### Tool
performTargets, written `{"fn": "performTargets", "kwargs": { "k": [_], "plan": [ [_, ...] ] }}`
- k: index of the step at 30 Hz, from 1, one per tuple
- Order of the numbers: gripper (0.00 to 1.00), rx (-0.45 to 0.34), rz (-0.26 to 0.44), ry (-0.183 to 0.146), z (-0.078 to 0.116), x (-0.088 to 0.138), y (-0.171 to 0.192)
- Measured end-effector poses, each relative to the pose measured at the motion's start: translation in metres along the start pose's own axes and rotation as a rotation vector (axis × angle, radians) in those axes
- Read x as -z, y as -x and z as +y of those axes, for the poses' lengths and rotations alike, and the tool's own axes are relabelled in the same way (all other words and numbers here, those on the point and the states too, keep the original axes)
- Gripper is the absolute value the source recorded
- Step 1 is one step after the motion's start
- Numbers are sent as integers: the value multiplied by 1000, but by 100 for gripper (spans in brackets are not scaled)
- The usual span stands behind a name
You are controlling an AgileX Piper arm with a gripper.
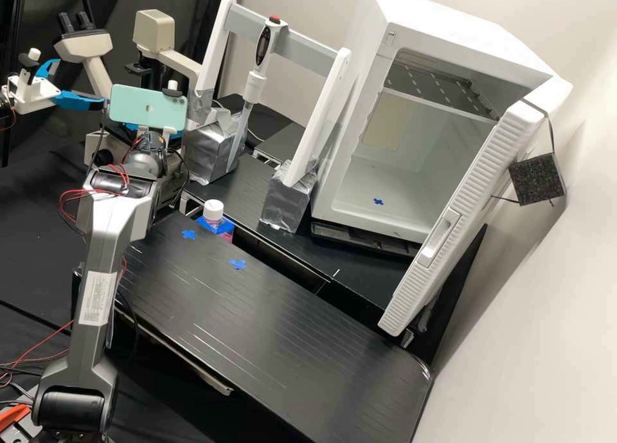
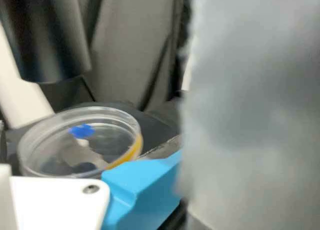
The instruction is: Move the petri dish to the bench
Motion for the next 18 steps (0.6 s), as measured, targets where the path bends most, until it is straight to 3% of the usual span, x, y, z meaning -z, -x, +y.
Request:
{"fn": "performTargets", "kwargs": {
  "k": [2, 7, 18],
  "plan": [
    [100, -8, -13, 28, -1, -1, -2],
    [100, -16, -21, 48, -2, -2, -4],
    [100, -8, -13, 27, -3, 0, -4]
  ]
}}
